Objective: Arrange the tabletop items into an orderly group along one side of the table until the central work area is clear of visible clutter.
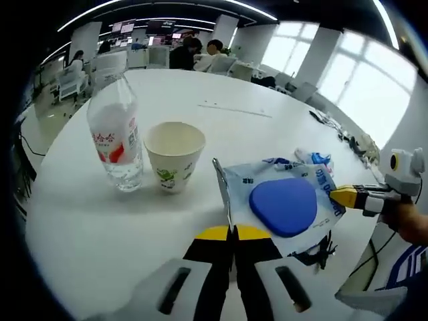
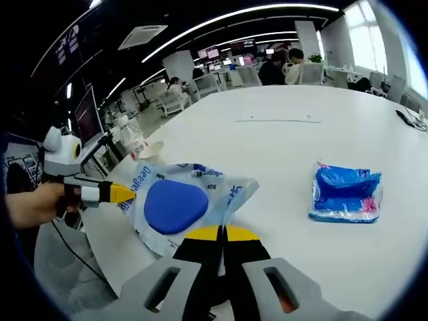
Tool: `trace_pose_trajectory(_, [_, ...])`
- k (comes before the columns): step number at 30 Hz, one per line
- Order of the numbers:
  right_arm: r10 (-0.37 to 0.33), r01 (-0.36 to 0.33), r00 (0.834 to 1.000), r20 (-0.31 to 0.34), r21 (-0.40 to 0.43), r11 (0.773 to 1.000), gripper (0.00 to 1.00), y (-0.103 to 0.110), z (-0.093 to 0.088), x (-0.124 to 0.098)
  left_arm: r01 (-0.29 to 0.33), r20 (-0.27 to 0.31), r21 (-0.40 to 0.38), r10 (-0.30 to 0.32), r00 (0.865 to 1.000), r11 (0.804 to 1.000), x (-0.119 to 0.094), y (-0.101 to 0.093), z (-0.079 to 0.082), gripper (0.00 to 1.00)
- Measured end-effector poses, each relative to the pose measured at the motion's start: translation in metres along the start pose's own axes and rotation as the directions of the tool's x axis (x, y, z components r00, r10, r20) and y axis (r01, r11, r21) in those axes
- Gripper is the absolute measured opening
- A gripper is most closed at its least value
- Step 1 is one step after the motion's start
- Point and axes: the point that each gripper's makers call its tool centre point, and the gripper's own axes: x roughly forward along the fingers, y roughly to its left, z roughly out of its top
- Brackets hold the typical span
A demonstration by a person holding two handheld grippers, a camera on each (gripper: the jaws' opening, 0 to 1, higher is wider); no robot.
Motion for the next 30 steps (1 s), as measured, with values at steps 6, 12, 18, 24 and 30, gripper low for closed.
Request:
trace_pose_trajectory(6, [-0.009, 0.009, 1.0, 0.015, 0.008, 1.0, 0.0, -0.013, 0.009, 0.004, -0.003, 0.003, 0.014, 0.003, 1.0, 1.0, 0.013, -0.005, 0.015, 0.0])
trace_pose_trajectory(12, [-0.035, 0.035, 0.999, 0.01, 0.011, 0.999, 0.0, -0.03, 0.013, 0.015, -0.016, -0.004, 0.067, 0.016, 1.0, 0.998, 0.03, -0.01, 0.028, 0.0])
trace_pose_trajectory(18, [-0.047, 0.047, 0.999, 0.004, -0.006, 0.999, 0.0, -0.045, 0.026, 0.027, -0.033, -0.014, 0.076, 0.034, 0.999, 0.997, 0.047, -0.01, 0.034, 0.0])
trace_pose_trajectory(24, [-0.053, 0.053, 0.999, -0.01, -0.018, 0.998, 0.0, -0.055, 0.031, 0.039, -0.06, -0.028, 0.124, 0.064, 0.998, 0.991, 0.062, -0.007, 0.04, 0.0])
trace_pose_trajectory(30, [-0.047, 0.046, 0.999, -0.018, -0.012, 0.999, 0.0, -0.062, 0.03, 0.053, -0.092, -0.034, 0.155, 0.099, 0.995, 0.984, 0.074, 0.001, 0.045, 0.0])
